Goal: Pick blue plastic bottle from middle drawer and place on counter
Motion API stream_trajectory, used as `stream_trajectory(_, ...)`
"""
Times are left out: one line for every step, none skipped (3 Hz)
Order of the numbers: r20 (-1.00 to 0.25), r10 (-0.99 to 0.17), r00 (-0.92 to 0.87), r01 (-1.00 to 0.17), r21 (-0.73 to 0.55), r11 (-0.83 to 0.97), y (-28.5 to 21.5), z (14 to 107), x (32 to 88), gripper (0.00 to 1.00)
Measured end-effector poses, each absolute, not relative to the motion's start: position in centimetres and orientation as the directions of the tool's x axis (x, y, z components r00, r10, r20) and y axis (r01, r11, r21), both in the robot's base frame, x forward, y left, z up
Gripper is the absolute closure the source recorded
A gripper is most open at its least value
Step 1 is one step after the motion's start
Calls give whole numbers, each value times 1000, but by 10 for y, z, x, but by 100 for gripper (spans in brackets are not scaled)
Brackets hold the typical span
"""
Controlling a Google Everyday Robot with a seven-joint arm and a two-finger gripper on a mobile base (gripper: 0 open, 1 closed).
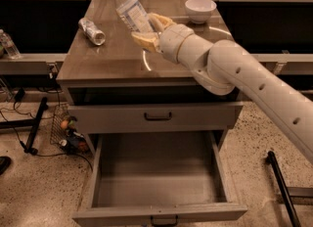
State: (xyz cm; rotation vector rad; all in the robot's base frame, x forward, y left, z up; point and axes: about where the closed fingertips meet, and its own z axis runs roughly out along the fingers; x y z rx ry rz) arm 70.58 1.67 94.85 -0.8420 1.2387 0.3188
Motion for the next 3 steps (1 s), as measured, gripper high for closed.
stream_trajectory(-934,-229,275,-609,-354,710,14,914,728,100)
stream_trajectory(-941,-229,249,-588,-335,736,7,898,734,100)
stream_trajectory(-947,-234,221,-564,-320,761,-7,889,729,73)
